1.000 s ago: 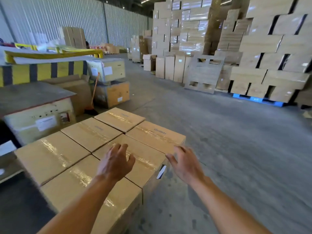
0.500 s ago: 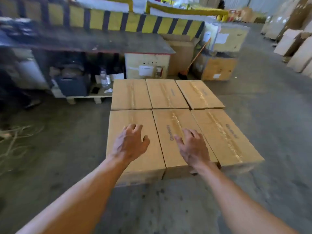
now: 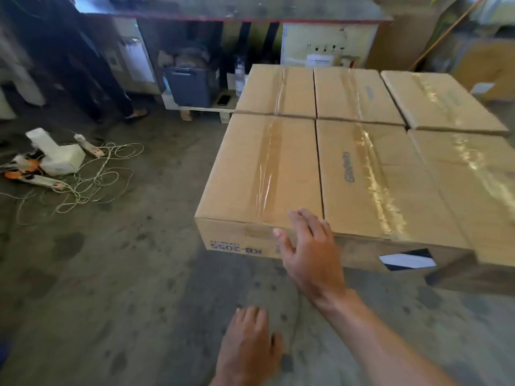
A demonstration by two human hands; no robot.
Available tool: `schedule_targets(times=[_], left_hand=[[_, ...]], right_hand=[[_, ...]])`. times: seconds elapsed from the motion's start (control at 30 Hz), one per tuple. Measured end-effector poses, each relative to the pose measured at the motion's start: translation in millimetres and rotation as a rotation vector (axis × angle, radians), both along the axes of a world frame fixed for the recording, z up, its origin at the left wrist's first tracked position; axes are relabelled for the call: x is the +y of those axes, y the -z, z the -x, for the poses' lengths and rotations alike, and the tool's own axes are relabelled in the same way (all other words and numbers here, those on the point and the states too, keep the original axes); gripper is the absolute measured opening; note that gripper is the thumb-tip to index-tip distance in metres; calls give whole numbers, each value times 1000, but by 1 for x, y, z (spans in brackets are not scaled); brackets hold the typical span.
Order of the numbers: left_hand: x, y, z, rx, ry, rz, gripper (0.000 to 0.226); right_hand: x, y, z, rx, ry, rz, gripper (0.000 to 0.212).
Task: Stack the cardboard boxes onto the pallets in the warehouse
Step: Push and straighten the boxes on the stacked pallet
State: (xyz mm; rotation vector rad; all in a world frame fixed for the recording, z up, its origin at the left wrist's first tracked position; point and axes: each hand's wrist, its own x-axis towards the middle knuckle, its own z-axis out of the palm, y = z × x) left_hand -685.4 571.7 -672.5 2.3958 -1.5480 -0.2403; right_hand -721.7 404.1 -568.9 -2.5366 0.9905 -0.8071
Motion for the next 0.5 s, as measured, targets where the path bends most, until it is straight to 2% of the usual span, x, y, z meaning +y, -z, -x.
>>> schedule_targets(times=[0.1,0.27,0.5], left_hand=[[-17,88,-2,-57,13,20,49],[-74,211,-47,-128,-26,262,60],[-152,287,-123,-277,-35,444,79]], right_hand=[[1,52,-23,-97,-29,135,53],[-5,128,-52,-224,-30,425,50],[-23,204,-69,-271,-28,760,58]])
